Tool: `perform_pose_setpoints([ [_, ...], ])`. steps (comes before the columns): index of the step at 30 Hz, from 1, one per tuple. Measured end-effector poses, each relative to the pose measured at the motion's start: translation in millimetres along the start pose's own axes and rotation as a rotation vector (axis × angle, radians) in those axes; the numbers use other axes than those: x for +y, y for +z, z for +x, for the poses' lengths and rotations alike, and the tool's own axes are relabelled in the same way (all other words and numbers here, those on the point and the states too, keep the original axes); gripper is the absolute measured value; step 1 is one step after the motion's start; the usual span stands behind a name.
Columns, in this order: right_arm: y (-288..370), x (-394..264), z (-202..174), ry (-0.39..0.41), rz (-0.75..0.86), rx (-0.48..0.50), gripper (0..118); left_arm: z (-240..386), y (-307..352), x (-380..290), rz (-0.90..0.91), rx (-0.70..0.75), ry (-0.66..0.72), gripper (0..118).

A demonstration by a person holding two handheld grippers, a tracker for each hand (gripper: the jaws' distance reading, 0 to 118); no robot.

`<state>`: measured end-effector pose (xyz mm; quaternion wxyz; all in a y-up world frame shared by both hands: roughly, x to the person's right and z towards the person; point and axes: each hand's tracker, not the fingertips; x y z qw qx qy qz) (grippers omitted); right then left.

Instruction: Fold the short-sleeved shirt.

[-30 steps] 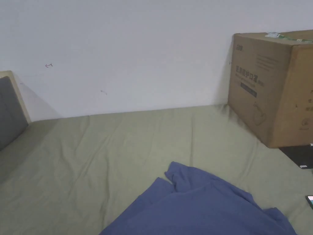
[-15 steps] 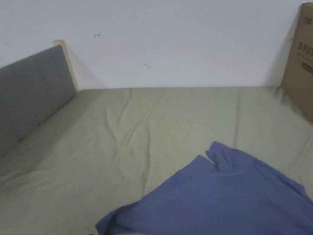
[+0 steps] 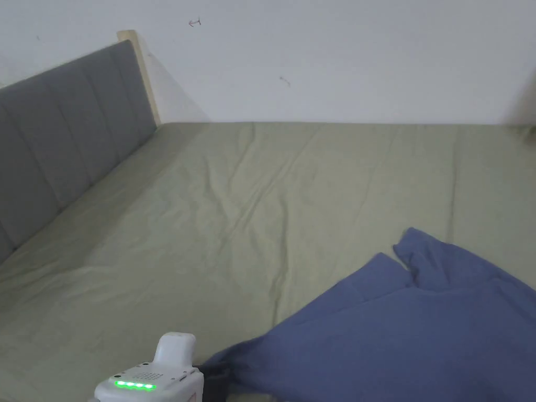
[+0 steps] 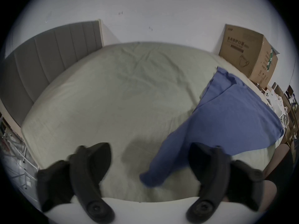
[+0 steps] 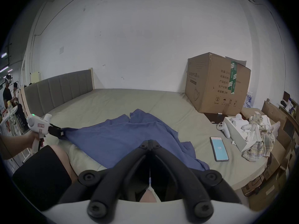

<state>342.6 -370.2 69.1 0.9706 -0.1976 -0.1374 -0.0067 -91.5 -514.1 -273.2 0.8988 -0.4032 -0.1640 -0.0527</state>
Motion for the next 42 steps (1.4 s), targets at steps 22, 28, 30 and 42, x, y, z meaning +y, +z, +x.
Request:
perform_pose_setpoints([
  [22, -456.4, 49.0, 78.1, -0.005, -0.522, 0.081, 116, 12.0, 19.6, 1.5, 0.126, -0.074, 0.026, 5],
  [28, -462.2, 15.4, 79.3, -0.047, -0.518, 0.059, 70, 14.6, 10.3, -0.5, 0.098, -0.042, -0.001, 5],
  [30, -440.3, 22.6, 80.6, -0.051, -0.468, 0.075, 1, 15.3, 12.5, -0.5, 0.096, -0.053, 0.022, 5],
  [42, -138.9, 160.5, 85.0, -0.066, -0.061, 0.044, 1, 27.7, 130.8, 77.7, 0.344, -0.166, -0.003, 5],
])
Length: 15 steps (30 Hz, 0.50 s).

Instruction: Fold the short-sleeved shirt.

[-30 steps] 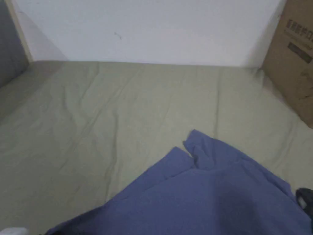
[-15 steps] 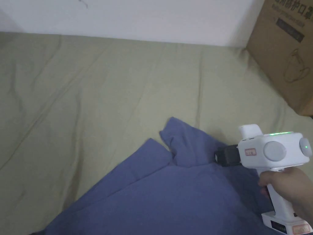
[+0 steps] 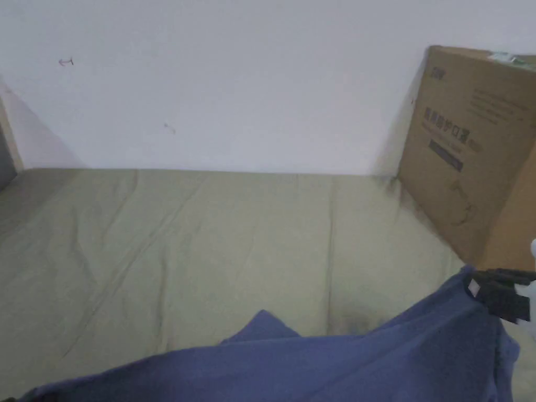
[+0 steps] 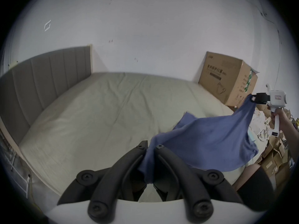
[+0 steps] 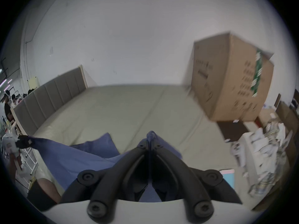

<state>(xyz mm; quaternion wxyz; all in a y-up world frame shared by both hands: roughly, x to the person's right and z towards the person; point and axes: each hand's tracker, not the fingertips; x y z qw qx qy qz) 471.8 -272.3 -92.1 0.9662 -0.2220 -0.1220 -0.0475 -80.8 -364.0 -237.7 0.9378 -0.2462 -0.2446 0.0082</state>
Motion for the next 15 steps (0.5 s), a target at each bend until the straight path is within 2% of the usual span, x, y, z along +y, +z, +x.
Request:
perform_pose_setpoints([
  [3, 51.5, 33.7, 19.9, 0.013, 0.106, -0.037, 1, 8.7, 22.2, 51.3, 0.101, -0.051, -0.008, 5],
  [6, 91.2, 62.9, 31.7, 0.083, 0.204, -0.131, 1, 14.5, 38.8, 103.6, 0.187, -0.051, -0.033, 5],
  [7, 91.4, 66.2, 39.4, 0.100, 0.227, -0.162, 1, 16.3, 41.0, 119.8, 0.204, -0.039, -0.023, 5],
  [9, 94.7, 80.4, 50.6, 0.074, 0.266, -0.192, 1, 17.9, 40.6, 149.3, 0.244, -0.054, -0.006, 5],
  [10, 92.2, 90.4, 57.0, 0.053, 0.263, -0.165, 1, 14.2, 35.1, 164.4, 0.255, -0.057, 0.001, 5],
  [12, 81.7, 104.7, 52.1, 0.053, 0.284, -0.182, 1, 14.8, 26.4, 191.4, 0.271, -0.050, -0.012, 4],
  [15, 50.5, 135.9, 45.4, 0.103, 0.315, -0.194, 1, 6.8, -0.7, 232.0, 0.295, 0.002, -0.047, 4],
])
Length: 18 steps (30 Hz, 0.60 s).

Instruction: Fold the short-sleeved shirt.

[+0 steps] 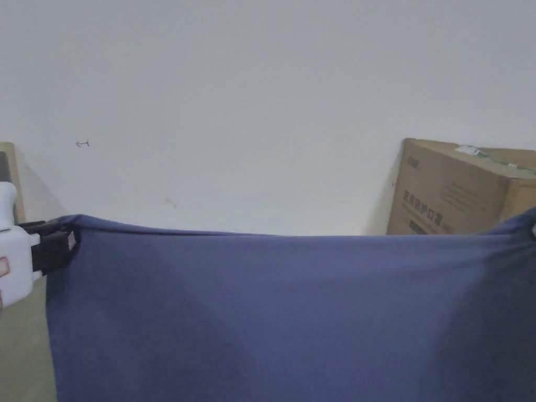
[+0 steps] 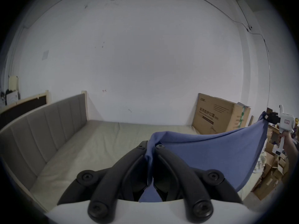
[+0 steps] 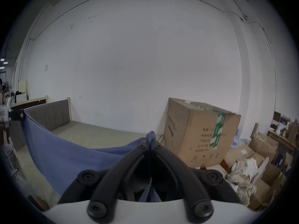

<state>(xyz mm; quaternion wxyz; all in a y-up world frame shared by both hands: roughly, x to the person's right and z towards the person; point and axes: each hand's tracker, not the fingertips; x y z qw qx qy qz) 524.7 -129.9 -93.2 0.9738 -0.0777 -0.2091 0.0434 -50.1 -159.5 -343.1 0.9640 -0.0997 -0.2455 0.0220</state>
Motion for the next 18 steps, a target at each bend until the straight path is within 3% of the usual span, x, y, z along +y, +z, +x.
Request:
perform_pose_setpoints([
  [5, -84.4, 36.4, -20.6, -0.017, 0.061, 0.033, 1, -22.6, -68.7, 43.1, 0.071, 0.102, 0.012, 4],
  [8, -134.5, 58.9, -39.3, -0.019, 0.103, 0.053, 1, -35.0, -116.0, 60.5, 0.112, 0.211, -0.059, 5],
  [11, -182.4, 83.0, -49.7, -0.079, 0.169, 0.074, 1, -37.2, -156.8, 79.2, 0.137, 0.315, -0.154, 5],
  [18, -247.7, 137.5, -62.8, -0.070, 0.289, 0.018, 1, -32.5, -209.7, 120.1, 0.257, 0.402, -0.235, 5],
])
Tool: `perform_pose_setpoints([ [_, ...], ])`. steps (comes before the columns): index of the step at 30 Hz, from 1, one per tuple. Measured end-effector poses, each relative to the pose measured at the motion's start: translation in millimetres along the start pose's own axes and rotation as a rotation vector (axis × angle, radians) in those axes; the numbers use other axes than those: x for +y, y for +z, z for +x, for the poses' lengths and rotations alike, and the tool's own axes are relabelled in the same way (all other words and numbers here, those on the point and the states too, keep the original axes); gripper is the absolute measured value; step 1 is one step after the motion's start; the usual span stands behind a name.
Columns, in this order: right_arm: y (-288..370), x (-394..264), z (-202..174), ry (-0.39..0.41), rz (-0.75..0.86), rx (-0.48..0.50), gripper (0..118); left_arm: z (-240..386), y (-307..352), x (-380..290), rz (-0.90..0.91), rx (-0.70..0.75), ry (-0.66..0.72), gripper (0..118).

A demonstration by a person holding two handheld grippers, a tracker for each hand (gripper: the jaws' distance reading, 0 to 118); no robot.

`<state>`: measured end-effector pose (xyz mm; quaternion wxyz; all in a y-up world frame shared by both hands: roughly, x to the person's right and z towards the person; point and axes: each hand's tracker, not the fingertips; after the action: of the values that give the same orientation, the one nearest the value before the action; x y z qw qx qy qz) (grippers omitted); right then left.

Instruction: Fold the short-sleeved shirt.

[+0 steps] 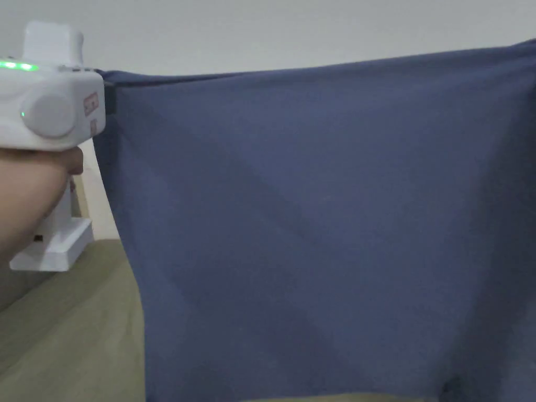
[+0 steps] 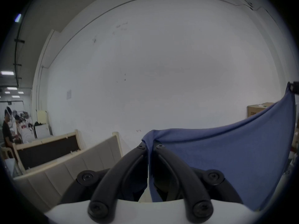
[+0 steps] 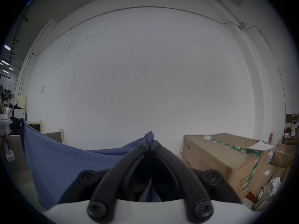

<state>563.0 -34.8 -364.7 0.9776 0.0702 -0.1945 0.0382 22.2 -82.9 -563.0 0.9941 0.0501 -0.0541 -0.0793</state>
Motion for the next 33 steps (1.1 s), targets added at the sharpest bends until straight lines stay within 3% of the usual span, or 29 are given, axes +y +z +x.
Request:
perform_pose_setpoints([
  [2, -16.3, -6.3, 3.1, 0.022, -0.014, -0.003, 1, 15.2, -7.1, -2.9, 0.014, 0.060, -0.076, 4],
  [4, -26.5, -19.4, 1.4, 0.093, -0.031, -0.026, 1, 28.6, -16.8, -13.2, 0.012, 0.060, -0.086, 5],
  [7, -28.0, -51.3, 6.4, 0.062, -0.041, -0.005, 1, 42.4, -22.6, -39.0, -0.030, 0.025, -0.020, 4],
  [13, 1.2, -144.7, 22.6, 0.008, -0.178, 0.044, 1, 56.3, -4.3, -122.3, -0.187, -0.048, -0.030, 4],
  [22, 168.1, -261.7, 28.9, -0.003, -0.433, 0.120, 1, 37.3, 130.2, -249.1, -0.443, -0.131, 0.069, 4],
  [25, 234.7, -278.5, 32.2, -0.040, -0.497, 0.117, 1, 20.6, 186.0, -279.3, -0.500, -0.151, 0.065, 4],
  [33, 406.9, -306.3, 39.9, -0.022, -0.542, 0.166, 1, -25.8, 341.7, -321.7, -0.583, -0.202, 0.133, 4],
])
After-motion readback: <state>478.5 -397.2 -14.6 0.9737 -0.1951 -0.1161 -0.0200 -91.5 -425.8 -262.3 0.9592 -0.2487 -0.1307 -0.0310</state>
